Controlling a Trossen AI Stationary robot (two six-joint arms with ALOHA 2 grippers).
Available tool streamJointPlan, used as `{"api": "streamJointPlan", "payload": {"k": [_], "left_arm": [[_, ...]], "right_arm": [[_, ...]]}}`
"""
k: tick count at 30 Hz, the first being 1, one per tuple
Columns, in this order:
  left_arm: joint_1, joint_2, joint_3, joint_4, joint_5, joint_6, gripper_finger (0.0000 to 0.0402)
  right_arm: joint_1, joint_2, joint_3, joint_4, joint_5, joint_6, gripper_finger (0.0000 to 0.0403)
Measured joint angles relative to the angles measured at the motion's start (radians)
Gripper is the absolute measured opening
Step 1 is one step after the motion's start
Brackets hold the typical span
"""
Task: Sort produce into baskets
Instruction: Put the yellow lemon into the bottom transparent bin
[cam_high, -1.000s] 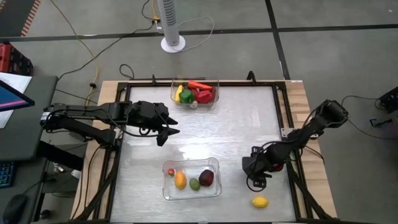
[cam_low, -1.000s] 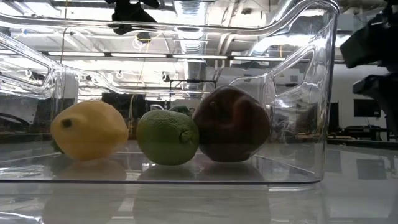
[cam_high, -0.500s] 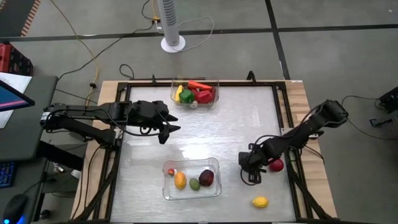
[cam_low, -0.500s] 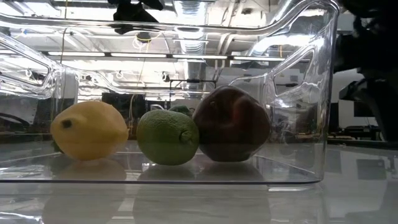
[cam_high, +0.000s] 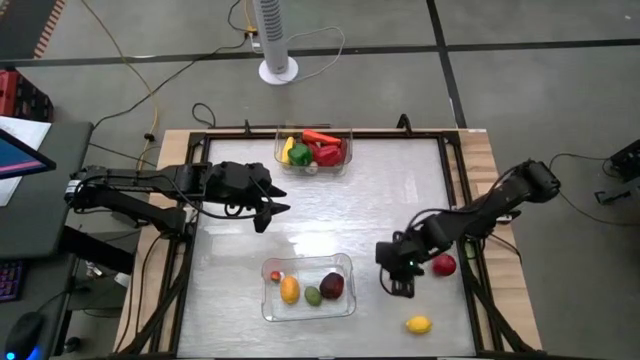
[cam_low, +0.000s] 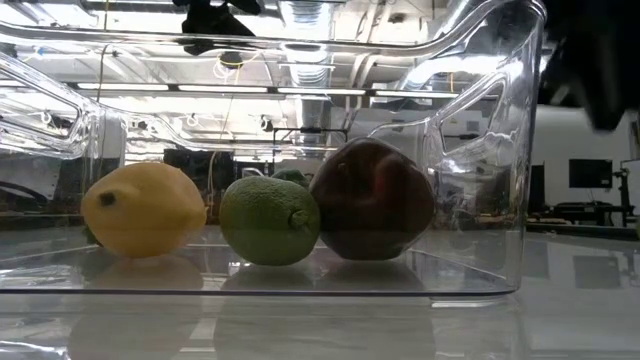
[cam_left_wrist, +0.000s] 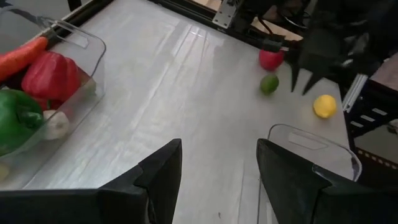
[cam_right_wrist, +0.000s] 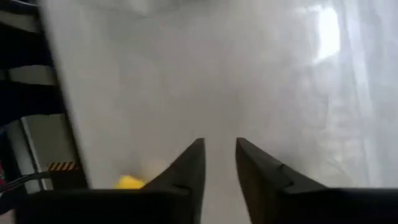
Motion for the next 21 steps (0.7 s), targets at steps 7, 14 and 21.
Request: {"api": "streamJointPlan", "payload": {"k": [7, 14, 21], "left_arm": [[0.0, 0.0, 0.0, -0.002, 0.026, 0.0, 0.0193], [0.0, 0.0, 0.0, -0.006, 0.026, 0.056, 0.0193], [0.0, 0.0, 0.0, -0.007, 0.026, 0.082, 0.0193]], "right_arm": [[0.223, 0.003, 0.028, 0.031, 0.028, 0.201, 0.0243], [0.433, 0.003, 0.028, 0.045, 0.105, 0.37, 0.0352], [0.52, 0.005, -0.04, 0.158, 0.226, 0.378, 0.0384]]}}
